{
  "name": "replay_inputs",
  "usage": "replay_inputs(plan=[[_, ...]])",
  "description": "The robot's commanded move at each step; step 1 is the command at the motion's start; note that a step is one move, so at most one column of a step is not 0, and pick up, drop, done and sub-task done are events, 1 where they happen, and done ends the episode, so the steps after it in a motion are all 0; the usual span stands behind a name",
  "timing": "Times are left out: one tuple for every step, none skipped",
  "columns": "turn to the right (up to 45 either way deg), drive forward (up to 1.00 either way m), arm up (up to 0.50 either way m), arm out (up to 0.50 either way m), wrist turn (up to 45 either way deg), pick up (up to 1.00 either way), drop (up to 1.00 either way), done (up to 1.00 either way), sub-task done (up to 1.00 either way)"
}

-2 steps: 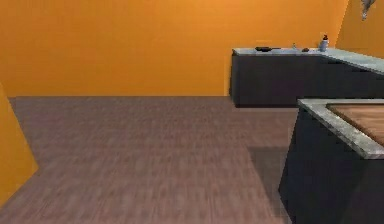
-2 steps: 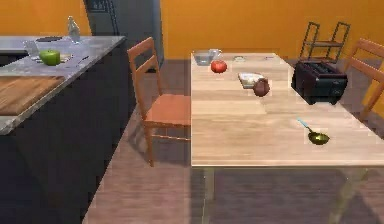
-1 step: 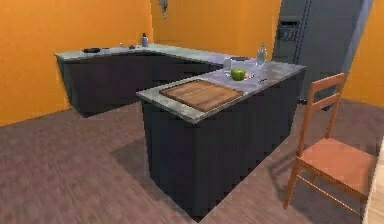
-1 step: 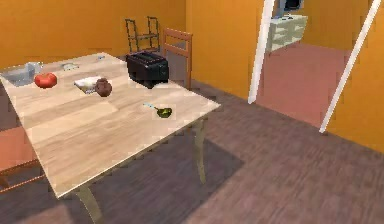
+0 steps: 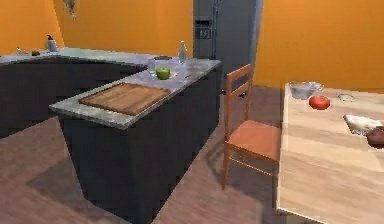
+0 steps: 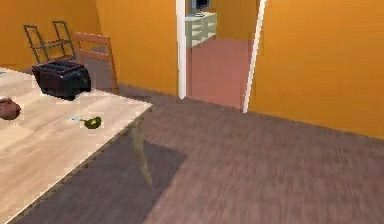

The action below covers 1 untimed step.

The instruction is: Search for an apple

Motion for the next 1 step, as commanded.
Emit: replay_inputs(plan=[[0.0,1.0,0.0,0.0,0.0,0.0,0.0,0.0,0.0]])
